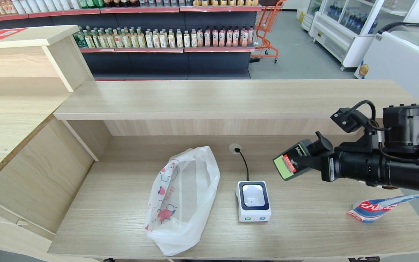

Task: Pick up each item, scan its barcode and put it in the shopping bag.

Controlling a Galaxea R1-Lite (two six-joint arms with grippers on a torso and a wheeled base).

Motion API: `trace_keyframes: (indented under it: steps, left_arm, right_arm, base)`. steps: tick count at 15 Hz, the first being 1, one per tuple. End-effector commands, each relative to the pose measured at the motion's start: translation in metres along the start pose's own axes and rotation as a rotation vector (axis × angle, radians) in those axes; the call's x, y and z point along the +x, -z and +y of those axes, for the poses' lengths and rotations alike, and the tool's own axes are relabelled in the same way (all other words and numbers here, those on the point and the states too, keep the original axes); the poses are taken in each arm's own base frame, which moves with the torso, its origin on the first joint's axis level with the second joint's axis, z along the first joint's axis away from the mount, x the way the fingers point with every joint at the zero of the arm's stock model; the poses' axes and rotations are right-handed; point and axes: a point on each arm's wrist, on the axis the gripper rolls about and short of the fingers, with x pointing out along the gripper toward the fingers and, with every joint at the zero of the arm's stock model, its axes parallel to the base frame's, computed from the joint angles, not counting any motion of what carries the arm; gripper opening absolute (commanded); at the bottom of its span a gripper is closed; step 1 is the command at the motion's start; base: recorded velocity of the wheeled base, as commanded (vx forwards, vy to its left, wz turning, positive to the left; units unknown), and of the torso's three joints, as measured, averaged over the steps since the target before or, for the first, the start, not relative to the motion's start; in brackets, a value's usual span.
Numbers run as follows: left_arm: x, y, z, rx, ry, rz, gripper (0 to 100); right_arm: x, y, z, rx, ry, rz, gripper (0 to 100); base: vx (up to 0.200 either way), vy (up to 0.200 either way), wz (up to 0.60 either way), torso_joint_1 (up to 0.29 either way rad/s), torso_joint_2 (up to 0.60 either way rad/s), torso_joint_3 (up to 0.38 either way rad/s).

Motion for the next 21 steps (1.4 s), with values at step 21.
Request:
trace_keyframes:
  steps: [21]
  left_arm:
    - [0.000, 0.000, 0.000, 0.007, -0.001, 0.000, 100]
  right_arm:
    - [0.114, 0.055, 0.032, -0.060, -0.167, 0.228, 0]
  base:
    - [0.000, 0.057, 0.00, -0.001, 0.00, 0.002]
